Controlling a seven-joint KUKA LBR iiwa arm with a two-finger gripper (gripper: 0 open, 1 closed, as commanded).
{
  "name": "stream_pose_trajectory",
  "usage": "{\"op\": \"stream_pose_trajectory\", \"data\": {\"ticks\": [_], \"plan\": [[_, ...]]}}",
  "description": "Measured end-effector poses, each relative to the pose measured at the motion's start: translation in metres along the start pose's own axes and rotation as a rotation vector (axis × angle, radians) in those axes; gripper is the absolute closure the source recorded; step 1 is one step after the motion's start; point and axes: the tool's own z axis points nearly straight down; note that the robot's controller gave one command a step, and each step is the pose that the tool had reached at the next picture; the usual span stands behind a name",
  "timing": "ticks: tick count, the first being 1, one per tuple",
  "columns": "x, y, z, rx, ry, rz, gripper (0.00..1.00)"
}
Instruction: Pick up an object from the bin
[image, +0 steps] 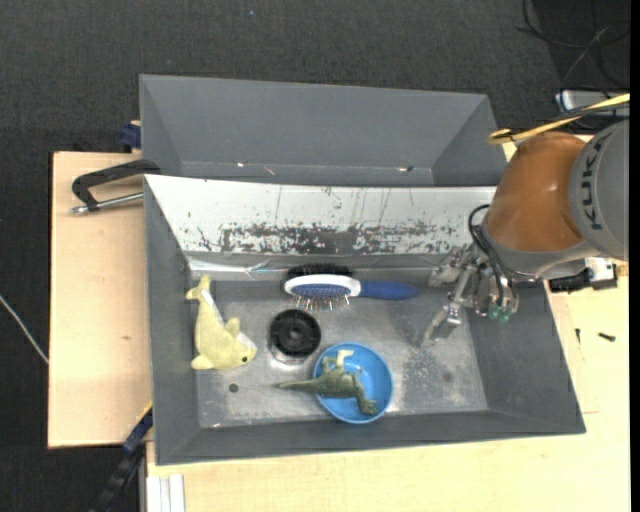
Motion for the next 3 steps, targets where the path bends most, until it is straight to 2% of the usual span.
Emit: {"op": "stream_pose_trajectory", "data": {"ticks": [1,2,3], "plan": [[0.063,0.037,0.022,-0.002,0.006,-0.060,0.00],[0.103,0.079,-0.004,-0.001,0.002,0.082,0.00],[0.131,0.185,0.014,-0.003,-0.001,-0.124,0.00]]}}
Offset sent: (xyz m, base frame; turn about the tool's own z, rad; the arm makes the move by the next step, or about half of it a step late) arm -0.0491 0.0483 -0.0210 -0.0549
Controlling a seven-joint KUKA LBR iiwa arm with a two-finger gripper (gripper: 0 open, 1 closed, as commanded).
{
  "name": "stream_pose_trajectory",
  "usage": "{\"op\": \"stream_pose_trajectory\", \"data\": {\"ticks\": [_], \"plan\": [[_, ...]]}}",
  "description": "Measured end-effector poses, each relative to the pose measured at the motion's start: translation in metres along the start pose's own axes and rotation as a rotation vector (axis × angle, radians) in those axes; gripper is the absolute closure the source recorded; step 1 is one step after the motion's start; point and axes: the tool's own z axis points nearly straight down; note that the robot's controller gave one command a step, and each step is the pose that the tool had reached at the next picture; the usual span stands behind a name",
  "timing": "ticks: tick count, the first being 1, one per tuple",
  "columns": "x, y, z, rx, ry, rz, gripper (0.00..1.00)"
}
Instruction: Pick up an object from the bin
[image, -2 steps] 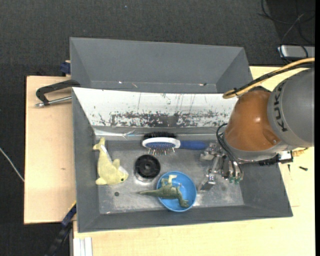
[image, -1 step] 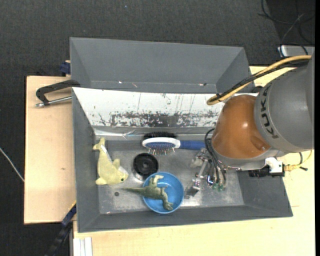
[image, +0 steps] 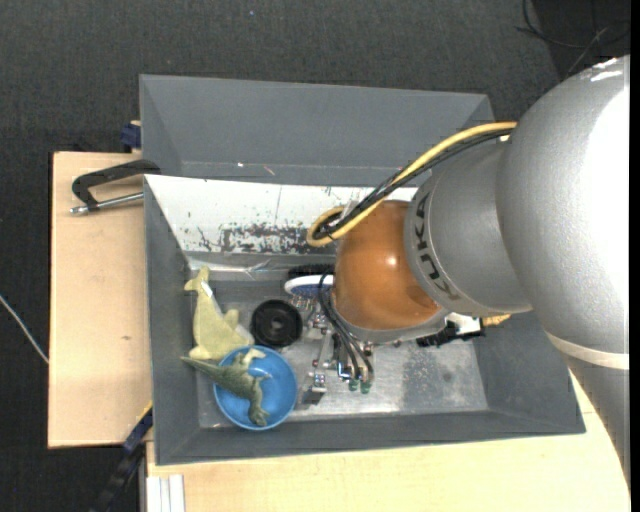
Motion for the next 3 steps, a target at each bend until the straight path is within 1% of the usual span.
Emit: {"op": "stream_pose_trajectory", "data": {"ticks": [1,2,3], "plan": [[-0.001,-0.003,-0.001,0.002,-0.001,0.005,1.00],[-0.020,0.051,-0.140,-0.001,-0.010,-0.390,1.00],[-0.016,0.035,-0.109,0.003,0.004,-0.451,1.00]]}}
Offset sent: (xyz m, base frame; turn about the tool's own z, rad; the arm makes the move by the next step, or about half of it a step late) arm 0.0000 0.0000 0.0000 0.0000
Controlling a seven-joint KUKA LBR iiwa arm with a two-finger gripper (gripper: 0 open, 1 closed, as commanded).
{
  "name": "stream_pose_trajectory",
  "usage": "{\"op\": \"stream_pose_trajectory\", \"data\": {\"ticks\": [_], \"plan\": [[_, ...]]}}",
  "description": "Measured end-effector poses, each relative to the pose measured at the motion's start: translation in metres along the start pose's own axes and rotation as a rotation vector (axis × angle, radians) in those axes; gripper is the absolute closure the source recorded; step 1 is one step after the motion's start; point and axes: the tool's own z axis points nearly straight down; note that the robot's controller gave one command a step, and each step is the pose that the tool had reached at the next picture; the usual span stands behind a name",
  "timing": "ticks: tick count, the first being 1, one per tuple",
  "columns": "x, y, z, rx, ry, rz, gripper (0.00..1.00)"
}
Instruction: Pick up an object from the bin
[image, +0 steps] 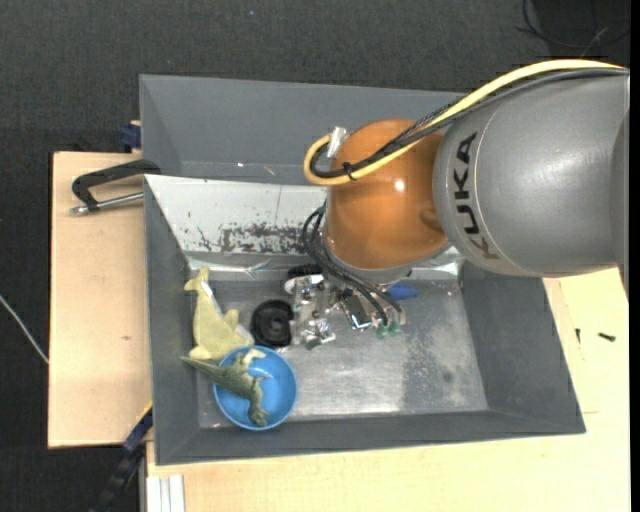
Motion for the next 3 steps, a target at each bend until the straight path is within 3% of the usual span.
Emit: {"op": "stream_pose_trajectory", "data": {"ticks": [1,2,3], "plan": [[-0.001,0.001,-0.001,0.000,-0.003,-0.001,0.00],[-0.023,-0.023,0.099,-0.001,-0.005,0.172,0.00],[-0.026,-0.023,0.095,-0.001,-0.016,0.172,1.00]]}}
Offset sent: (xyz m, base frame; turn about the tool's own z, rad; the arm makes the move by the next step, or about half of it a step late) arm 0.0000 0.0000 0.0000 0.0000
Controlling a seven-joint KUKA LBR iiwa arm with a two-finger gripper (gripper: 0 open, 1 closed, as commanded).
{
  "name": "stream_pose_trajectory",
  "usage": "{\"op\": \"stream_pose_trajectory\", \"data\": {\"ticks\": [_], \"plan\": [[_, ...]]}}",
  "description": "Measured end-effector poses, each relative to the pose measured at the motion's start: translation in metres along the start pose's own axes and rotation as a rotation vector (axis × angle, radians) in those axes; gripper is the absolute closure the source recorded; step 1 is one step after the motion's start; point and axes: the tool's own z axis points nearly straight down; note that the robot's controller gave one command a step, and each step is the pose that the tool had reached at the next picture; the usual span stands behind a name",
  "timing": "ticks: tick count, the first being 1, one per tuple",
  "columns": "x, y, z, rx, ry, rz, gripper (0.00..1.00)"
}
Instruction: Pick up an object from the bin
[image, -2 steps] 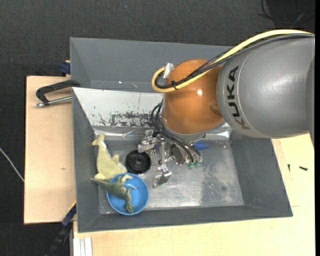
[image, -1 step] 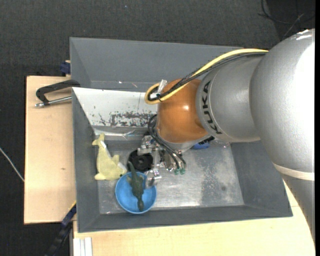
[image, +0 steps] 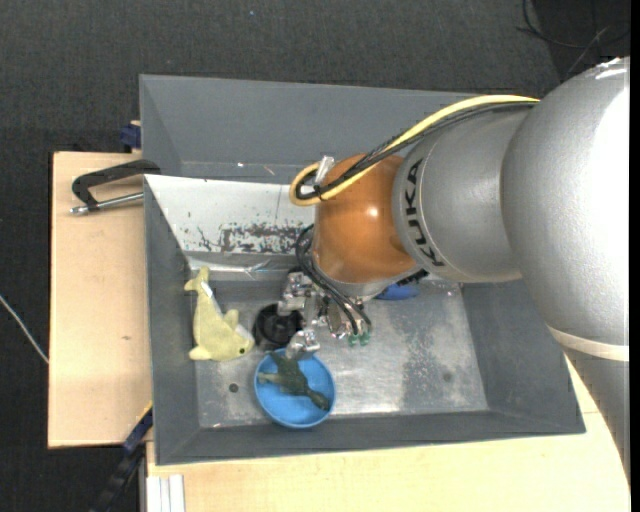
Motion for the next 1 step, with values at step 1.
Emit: {"op": "stream_pose_trajectory", "data": {"ticks": [1], "plan": [[-0.0216,0.0030,-0.1104,0.001,0.000,-0.015,1.00]]}}
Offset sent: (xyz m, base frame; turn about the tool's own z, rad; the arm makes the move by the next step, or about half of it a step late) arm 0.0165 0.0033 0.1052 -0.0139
